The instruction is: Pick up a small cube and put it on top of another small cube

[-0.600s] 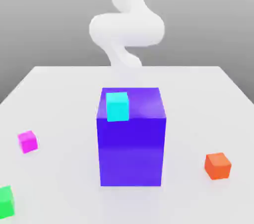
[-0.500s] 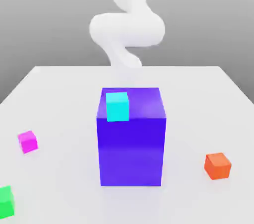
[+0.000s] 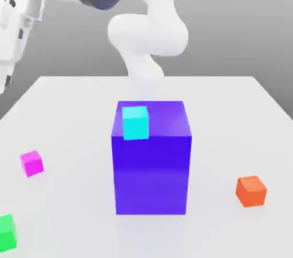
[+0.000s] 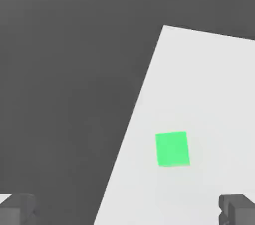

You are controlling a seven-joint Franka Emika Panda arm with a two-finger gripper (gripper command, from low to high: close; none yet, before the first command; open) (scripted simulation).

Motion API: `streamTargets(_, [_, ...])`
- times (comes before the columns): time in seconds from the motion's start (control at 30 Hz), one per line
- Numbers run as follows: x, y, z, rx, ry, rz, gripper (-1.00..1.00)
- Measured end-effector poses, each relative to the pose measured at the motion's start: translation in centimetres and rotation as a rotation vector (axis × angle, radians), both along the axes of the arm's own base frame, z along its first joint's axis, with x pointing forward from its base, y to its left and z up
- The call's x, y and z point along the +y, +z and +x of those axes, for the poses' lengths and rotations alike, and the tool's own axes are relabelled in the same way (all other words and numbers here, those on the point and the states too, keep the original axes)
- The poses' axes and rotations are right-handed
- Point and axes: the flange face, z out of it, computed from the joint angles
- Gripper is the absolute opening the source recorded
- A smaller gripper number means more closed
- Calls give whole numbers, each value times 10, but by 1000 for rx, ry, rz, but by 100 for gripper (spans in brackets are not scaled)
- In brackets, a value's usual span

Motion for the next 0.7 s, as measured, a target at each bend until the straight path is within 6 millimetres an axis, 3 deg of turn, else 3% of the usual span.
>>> streamTargets(0.17, [-44,-75,-46,41,-343,115,0])
streamTargets(0.3, [-71,-132,-96,69,-633,205,0])
streamTargets(0.47, [-80,-196,-159,100,-984,316,0])
streamTargets(0.7, [-77,-266,-165,108,-1034,334,0])
